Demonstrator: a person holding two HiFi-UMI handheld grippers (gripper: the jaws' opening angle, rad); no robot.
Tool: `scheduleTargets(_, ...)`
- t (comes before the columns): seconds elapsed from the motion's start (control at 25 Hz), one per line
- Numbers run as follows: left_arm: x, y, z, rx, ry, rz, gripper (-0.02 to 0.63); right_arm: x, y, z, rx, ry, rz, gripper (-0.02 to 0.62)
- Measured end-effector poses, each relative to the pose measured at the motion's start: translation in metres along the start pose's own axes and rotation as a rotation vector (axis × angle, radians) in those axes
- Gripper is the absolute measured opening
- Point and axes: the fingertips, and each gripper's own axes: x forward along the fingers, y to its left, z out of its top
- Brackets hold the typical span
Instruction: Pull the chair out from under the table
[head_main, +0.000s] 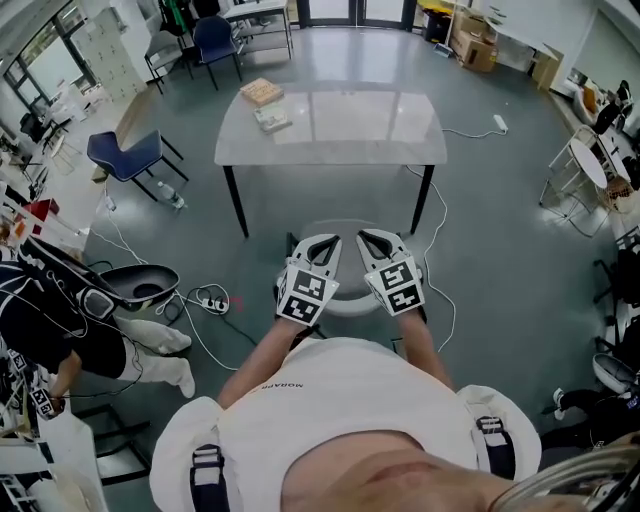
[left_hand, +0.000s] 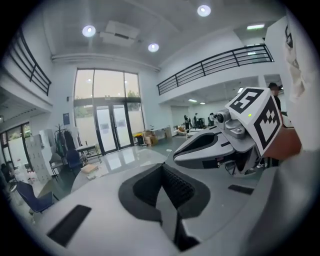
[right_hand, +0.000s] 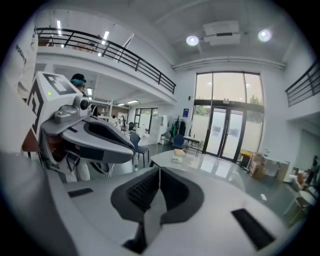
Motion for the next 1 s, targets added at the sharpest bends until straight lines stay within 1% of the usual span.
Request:
scheduleTargets(0.08, -0.003, 0.004, 0.015, 0.000, -0.036, 0.014, 0.005, -0.006, -0.007, 0.015, 0.016, -0.043, -0.021, 0.018)
scheduleTargets(0.28, -0.009, 0.009, 0.051, -0.040, -0.162, 0.026, 0.005, -0.020, -0.018, 0.051, 0.075, -0.171, -0.049, 0.018)
scheduleTargets(0.4, -0.013, 0.014, 0.067, -0.050, -0.223, 0.050, 0.005, -0.028, -0.022, 0.070, 0.116, -0.250, -0.071, 0.018)
scheduleTargets(0.52, -0.020, 0.018, 0.078, -0.094, -0.291, 0.069, 0.005, -0.037, -0.025, 0.083, 0.151, -0.320, -0.107, 0.018)
scheduleTargets(0.64, -0.027, 0.026, 0.093, -0.125, -0.354, 0.111, 0.005, -0.043, -0.030, 0.094, 0.169, -0.388, -0.125, 0.018)
scheduleTargets(0.76, -0.027, 0.032, 0.101, -0.131, -0.384, 0.145, 0.005, -0.045, -0.035, 0.101, 0.169, -0.427, -0.132, 0.018)
scheduleTargets(1.0, -0.030, 0.031, 0.099, -0.152, -0.396, 0.188, 0.005, -0.052, -0.040, 0.100, 0.204, -0.448, -0.139, 0.018)
